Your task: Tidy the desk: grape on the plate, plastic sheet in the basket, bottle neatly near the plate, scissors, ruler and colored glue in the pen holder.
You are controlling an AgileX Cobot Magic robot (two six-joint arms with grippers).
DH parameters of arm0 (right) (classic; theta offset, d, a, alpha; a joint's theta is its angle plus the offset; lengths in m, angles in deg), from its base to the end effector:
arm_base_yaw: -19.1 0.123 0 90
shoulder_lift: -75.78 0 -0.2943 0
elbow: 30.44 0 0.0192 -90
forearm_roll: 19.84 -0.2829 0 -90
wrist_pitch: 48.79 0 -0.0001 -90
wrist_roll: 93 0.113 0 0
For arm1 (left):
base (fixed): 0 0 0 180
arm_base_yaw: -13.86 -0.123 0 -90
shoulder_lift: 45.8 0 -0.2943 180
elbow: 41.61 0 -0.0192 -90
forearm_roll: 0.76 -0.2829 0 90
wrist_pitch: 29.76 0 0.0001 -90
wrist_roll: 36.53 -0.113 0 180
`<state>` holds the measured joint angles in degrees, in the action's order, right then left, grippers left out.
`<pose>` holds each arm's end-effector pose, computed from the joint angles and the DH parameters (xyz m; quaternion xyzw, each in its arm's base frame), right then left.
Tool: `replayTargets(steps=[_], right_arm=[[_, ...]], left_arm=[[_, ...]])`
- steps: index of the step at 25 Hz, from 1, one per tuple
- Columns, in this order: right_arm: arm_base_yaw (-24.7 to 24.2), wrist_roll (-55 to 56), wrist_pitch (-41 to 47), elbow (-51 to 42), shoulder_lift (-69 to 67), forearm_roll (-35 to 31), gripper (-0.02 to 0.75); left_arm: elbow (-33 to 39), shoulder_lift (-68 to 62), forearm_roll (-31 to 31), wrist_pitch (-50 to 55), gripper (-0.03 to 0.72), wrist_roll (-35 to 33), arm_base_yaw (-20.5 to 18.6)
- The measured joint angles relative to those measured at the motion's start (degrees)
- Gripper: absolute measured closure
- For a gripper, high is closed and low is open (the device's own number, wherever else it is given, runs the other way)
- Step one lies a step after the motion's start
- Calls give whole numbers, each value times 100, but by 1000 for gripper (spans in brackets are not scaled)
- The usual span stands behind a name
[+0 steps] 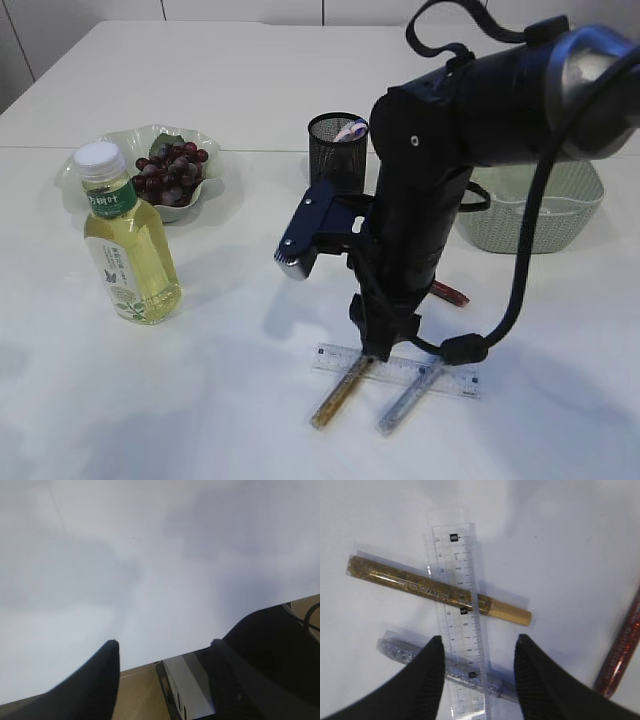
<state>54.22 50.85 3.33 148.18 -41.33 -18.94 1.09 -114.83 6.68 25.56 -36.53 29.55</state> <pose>0.3364 0.2349 0.1554 -0.5841 0.8075 -0.0073 0.0818 0.1798 -0.0630 0.2015 0.1050 0.9864 -0.0720 0.1037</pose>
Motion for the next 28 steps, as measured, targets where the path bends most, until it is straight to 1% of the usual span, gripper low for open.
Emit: replayTargets(steps=[3, 5, 15, 28], right_arm=[[0, 0, 165, 0, -194, -90, 272], [0, 0, 188, 0, -293, -90, 255], [0, 94, 257, 0, -605, -221, 244], [0, 362, 101, 0, -795, -160, 238]], left_arm=[[0, 0, 0, 0, 273, 0, 0], [0, 0, 0, 0, 273, 0, 0], [0, 0, 0, 0, 273, 0, 0], [0, 0, 0, 0, 273, 0, 0]])
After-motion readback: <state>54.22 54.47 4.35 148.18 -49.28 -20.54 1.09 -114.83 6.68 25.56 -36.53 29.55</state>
